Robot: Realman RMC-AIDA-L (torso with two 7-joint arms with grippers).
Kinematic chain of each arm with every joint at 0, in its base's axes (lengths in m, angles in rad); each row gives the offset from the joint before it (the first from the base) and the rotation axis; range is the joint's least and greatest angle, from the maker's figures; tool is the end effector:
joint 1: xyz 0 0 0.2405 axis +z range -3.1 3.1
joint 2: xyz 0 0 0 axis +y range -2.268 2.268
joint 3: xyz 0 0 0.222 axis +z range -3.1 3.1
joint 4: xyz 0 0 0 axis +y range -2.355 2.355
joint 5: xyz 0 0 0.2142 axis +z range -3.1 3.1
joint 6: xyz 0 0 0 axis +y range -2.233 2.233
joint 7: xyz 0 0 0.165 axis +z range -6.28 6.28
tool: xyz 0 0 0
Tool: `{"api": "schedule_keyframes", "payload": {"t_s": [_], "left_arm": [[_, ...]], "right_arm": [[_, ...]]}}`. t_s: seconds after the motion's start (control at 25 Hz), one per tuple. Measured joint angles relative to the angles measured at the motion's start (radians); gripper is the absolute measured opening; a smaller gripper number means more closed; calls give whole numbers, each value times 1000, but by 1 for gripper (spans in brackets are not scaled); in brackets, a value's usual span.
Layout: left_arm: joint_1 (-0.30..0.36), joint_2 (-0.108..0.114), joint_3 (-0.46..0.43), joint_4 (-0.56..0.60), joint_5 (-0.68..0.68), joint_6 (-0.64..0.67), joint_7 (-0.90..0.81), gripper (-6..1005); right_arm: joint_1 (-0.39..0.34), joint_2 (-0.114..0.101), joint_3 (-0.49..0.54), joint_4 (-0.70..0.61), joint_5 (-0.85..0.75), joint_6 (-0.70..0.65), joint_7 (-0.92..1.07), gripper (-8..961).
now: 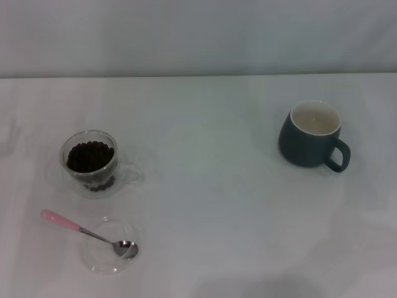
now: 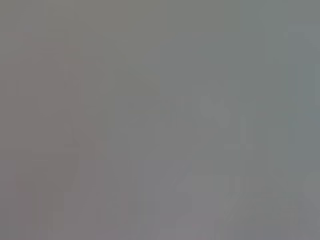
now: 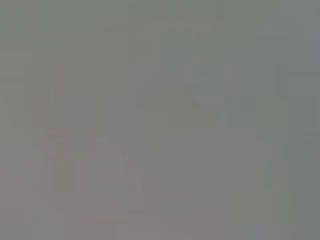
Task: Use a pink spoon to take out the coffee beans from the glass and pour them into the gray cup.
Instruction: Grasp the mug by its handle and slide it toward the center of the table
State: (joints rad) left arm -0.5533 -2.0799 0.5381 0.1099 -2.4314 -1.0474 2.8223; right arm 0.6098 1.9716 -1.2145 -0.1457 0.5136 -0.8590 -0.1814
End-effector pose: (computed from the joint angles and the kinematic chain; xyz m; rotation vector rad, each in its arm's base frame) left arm -0.3255 0.3796 0.0578 -1.4005 -0.6360 -0.6795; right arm 0.3611 0.4027 0.1383 -1.0617 0.6126 0.3774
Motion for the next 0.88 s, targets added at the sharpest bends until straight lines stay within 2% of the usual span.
{"api": "schedule_keyframes", "payload": {"t_s": [0.04,0.16,0.28,0.4,0.48,0.72,0.88], "left_arm": [[38,0,1,-13,4,-75,-3,861],[91,0,3,-23,36,-170,-5,861],[143,1,3,-24,74,-246,-7,860],[191,4,3,-20,107,-293,-26,860],[217,5,3,-16,114,-312,-51,860],[298,11,3,29,116,-350,-137,859],[320,11,3,35,121,-360,-161,858]], "right_arm": [[-4,7,6,0,3,0,-3,872],[-19,33,-11,-9,-20,-11,-2,872],[-33,52,-128,-10,-57,-25,3,872],[-59,55,-339,-13,-63,-13,28,871],[-80,55,-423,-40,-63,-15,105,871],[-128,51,-502,-81,-67,-88,439,871],[-182,42,-617,-88,-70,-187,649,870]]}}
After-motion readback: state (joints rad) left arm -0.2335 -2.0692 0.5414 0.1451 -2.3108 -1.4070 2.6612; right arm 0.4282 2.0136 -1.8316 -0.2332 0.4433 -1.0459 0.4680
